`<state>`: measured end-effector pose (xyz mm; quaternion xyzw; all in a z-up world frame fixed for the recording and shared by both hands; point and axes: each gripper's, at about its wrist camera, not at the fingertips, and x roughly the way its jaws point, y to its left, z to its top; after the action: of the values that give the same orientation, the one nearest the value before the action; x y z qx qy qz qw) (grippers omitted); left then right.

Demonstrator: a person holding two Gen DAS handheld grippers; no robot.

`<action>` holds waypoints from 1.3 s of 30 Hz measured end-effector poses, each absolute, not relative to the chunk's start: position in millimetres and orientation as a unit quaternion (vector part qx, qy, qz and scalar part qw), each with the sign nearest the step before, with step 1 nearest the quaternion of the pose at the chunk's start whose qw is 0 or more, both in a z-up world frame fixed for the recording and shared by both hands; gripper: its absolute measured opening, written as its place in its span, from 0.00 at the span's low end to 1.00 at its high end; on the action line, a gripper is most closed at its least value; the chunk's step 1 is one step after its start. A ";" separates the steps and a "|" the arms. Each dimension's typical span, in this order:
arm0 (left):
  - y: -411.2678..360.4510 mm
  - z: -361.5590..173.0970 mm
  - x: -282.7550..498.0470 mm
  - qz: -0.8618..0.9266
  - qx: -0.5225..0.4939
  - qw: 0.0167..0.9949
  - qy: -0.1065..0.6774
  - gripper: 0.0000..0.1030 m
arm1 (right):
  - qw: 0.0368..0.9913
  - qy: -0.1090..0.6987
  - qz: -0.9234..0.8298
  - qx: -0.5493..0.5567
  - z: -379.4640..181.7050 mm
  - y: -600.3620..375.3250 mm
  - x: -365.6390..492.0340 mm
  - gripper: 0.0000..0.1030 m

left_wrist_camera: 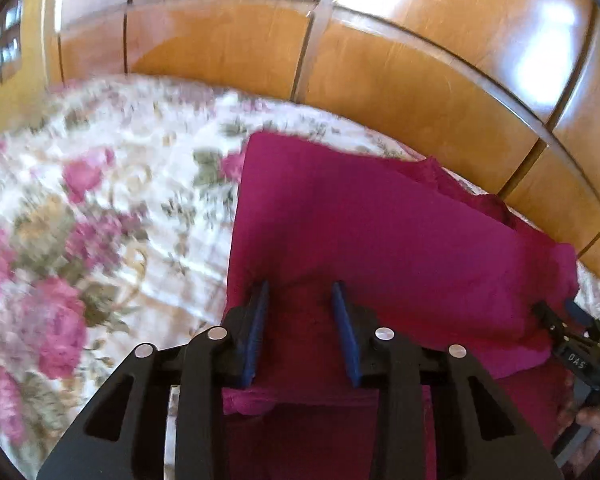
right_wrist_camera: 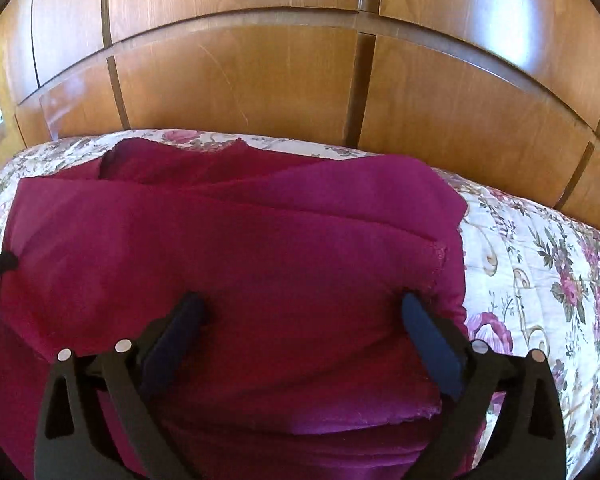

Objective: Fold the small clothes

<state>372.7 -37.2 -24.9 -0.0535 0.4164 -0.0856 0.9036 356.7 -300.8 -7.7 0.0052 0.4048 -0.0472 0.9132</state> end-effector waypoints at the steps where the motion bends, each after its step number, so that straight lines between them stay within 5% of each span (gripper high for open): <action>1: -43.2 -20.0 369.6 -0.088 -0.036 0.910 0.403 0.38 | 0.913 0.405 -0.046 0.008 -8.0 -302.0 356.7 0.98; 3: -54.7 -12.5 365.8 -0.091 -0.005 0.919 0.383 0.53 | 0.913 0.405 -0.047 0.005 -9.2 -300.0 358.8 0.98; 13: -59.1 -37.4 373.0 -0.076 0.002 0.903 0.424 0.53 | 0.912 0.407 -0.045 0.007 -6.1 -301.1 360.7 0.98; 25: -24.1 8.9 271.3 -0.087 -0.029 0.918 0.385 0.62 | 0.909 0.415 -0.028 0.012 18.4 -293.3 320.9 0.98; 39: 13.2 -2.5 194.0 -0.063 -0.054 0.912 0.403 0.62 | 0.886 0.463 -0.014 0.026 8.6 -308.3 221.7 0.98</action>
<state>194.0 13.2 -2.5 -0.0536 0.4028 -0.0634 0.9115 221.7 -308.3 8.6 0.0256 0.4634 -0.0144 0.8856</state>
